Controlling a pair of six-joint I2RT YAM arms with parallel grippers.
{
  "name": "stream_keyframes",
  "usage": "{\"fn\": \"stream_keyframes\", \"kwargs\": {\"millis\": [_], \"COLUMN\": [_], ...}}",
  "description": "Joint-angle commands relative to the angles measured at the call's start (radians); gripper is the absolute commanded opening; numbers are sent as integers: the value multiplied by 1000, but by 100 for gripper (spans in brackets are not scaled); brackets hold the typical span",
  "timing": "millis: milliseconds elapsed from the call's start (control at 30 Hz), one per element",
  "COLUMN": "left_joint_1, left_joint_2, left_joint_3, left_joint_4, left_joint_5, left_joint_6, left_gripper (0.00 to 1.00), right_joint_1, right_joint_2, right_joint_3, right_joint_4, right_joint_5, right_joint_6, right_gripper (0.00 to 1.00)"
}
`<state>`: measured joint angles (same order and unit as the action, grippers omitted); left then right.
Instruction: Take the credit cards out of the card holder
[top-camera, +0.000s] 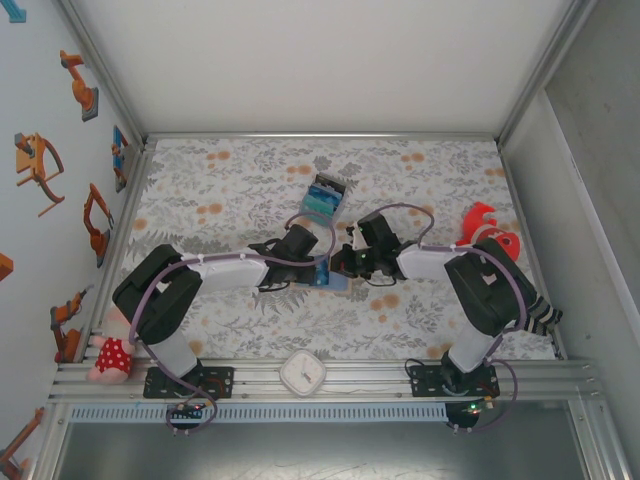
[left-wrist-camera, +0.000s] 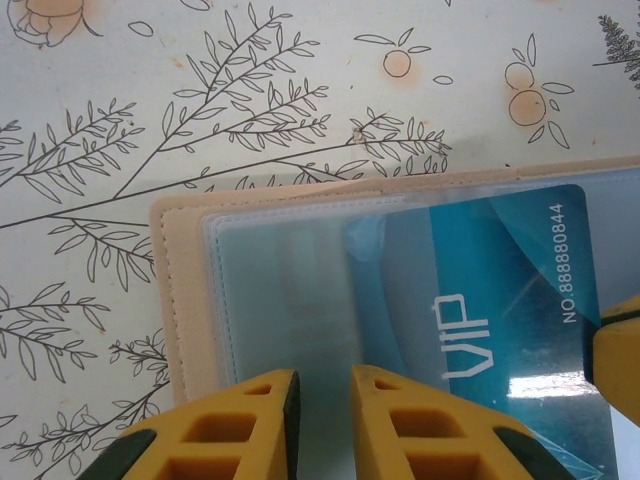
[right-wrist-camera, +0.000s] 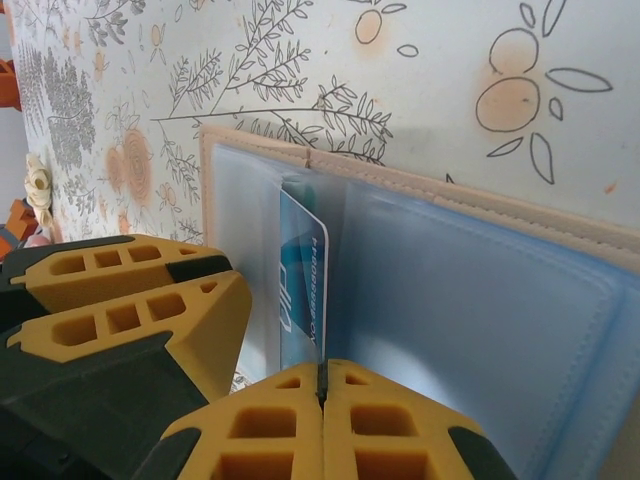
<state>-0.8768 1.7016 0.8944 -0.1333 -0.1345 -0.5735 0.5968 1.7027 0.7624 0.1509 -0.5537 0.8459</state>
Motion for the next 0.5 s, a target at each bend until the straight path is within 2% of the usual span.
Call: {"fn": "stream_keyframes", "kwargs": {"millis": [0, 100, 300, 467], "left_joint_1": [-5, -5, -6, -5], "left_joint_2": [12, 15, 23, 19], "left_joint_3": [-22, -24, -23, -24], "left_joint_4": [-26, -19, -12, -16], "left_joint_5": [7, 10, 19, 18], "left_joint_6": [-7, -14, -22, -25], "left_gripper": [21, 21, 20, 20], "right_joint_1": [-6, -5, 2, 15], "right_joint_2": [-4, 24, 88, 116], "right_joint_3": [-32, -46, -77, -64], "right_joint_4": [95, 176, 355, 375], "right_joint_5": [-39, -66, -117, -120], "right_joint_6": [40, 78, 160, 166], "right_gripper": [5, 12, 15, 17]}}
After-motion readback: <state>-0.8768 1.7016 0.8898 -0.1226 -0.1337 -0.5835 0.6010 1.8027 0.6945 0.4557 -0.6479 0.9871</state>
